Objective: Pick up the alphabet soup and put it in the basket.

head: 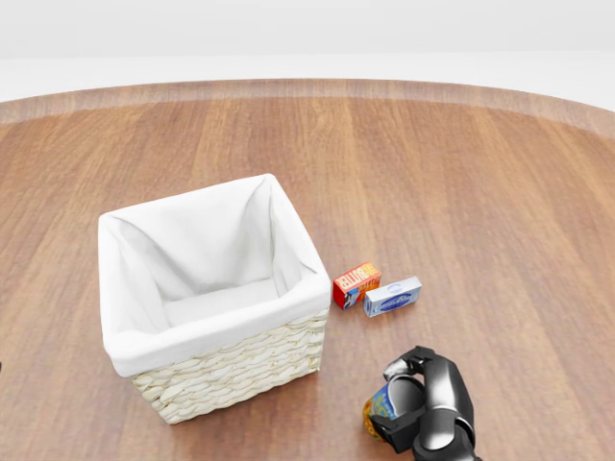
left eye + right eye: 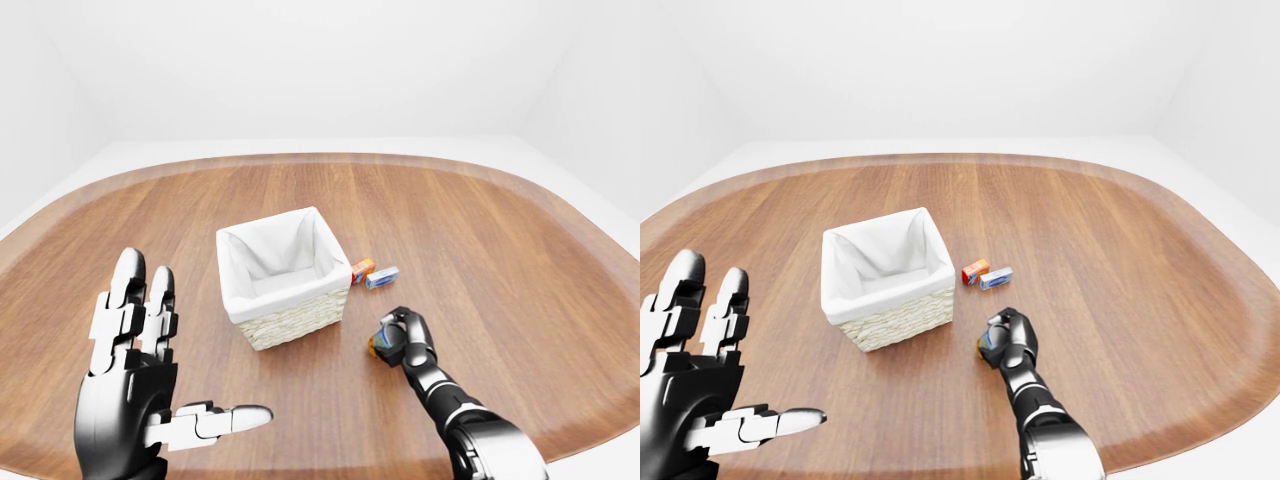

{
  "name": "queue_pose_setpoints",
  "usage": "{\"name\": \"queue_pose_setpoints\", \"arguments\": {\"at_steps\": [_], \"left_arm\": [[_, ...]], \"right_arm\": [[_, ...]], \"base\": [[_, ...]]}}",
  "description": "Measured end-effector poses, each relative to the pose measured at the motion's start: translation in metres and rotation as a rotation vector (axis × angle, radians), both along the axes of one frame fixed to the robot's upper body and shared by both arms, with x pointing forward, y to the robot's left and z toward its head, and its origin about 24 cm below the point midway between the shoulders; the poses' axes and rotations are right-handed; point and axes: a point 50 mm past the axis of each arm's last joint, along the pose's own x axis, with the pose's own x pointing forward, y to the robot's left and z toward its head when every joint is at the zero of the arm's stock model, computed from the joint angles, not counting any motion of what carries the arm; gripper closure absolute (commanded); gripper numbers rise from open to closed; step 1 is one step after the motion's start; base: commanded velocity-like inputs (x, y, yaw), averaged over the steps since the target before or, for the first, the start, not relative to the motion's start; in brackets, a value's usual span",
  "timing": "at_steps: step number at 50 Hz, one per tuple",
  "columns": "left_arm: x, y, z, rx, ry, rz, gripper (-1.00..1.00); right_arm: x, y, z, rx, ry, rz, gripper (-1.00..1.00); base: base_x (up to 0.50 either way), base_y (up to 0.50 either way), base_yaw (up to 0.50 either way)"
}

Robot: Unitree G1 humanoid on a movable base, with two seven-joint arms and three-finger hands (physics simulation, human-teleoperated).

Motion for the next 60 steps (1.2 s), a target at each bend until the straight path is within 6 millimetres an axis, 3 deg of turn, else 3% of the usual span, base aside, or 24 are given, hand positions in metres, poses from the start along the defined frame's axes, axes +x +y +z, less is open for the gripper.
{"name": "queue_pose_setpoints", "arguments": {"at_steps": [18, 37, 60], "left_arm": [[0.001, -0.001, -0.001, -0.001, 0.005, -0.004, -1.00], [0.001, -0.002, -0.002, 0.001, 0.006, -0.009, -1.00], [-0.003, -0.002, 0.000, -0.001, 0.000, -0.012, -1.00]], "right_arm": [[0.008, -0.003, 0.019, 0.116, -0.155, -0.024, 1.00], [0.010, -0.004, 0.063, 0.208, -0.411, 0.007, 1.00], [-0.005, -0.004, 0.121, 0.218, -0.685, 0.061, 1.00]], "base": [[0.00, 0.00, 0.00], [0.00, 0.00, 0.00], [0.00, 0.00, 0.00]]}}
